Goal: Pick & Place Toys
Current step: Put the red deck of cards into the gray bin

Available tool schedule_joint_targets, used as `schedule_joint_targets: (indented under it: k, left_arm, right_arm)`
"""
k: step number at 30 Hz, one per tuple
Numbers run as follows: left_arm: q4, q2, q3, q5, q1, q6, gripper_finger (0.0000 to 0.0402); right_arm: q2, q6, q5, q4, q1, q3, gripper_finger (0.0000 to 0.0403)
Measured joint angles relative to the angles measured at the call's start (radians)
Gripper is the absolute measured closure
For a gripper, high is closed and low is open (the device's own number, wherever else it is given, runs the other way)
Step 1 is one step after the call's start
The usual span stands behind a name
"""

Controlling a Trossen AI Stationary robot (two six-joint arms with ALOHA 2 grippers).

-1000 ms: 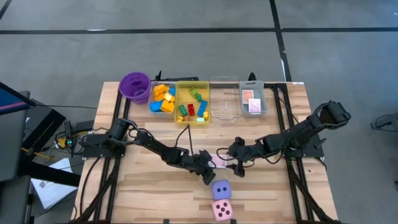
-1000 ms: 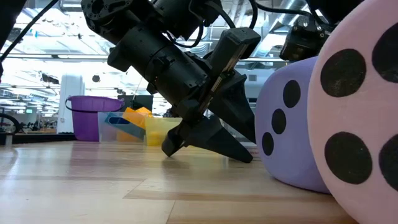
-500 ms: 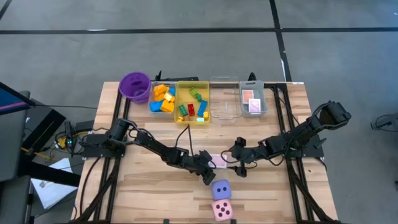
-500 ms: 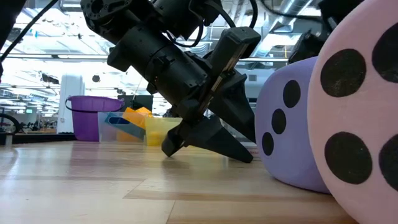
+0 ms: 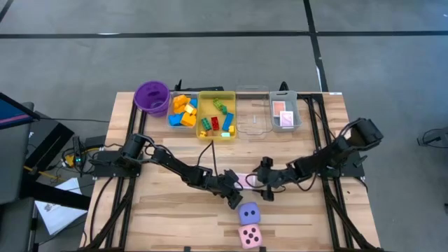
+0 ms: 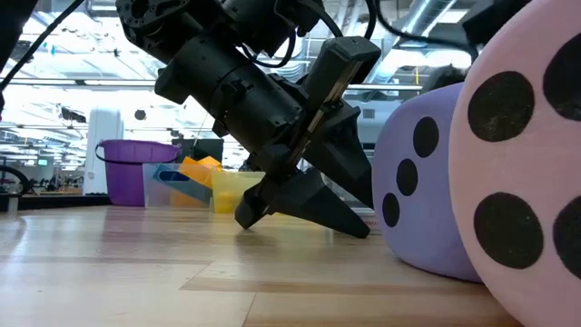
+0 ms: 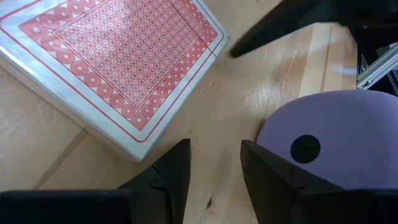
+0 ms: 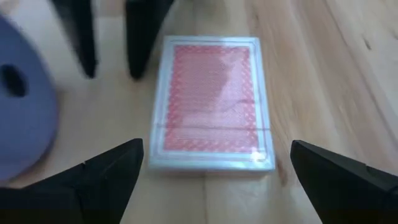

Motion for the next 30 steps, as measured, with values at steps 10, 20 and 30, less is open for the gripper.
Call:
schedule_joint_targets:
  k: [10,20,30]
  left_arm:
    - [0.000,-0.001,0.000,0.001,0.000,0.000,0.0266]
    - [-0.001,-0.001,0.000,0.000,0.000,0.000,0.0266]
    - [-0.043,-0.096,0.000,0.146,0.066,0.043,0.0266]
  right_arm:
    - [0.145,0.044,0.017,0.037,-0.010,0.062,0.0003]
    - [0.182,0.056,0.009,0.031,0.000,0.120,0.0059]
    - [0.112,0.159,-0.038,-0.071,-0.002,0.162,0.0103]
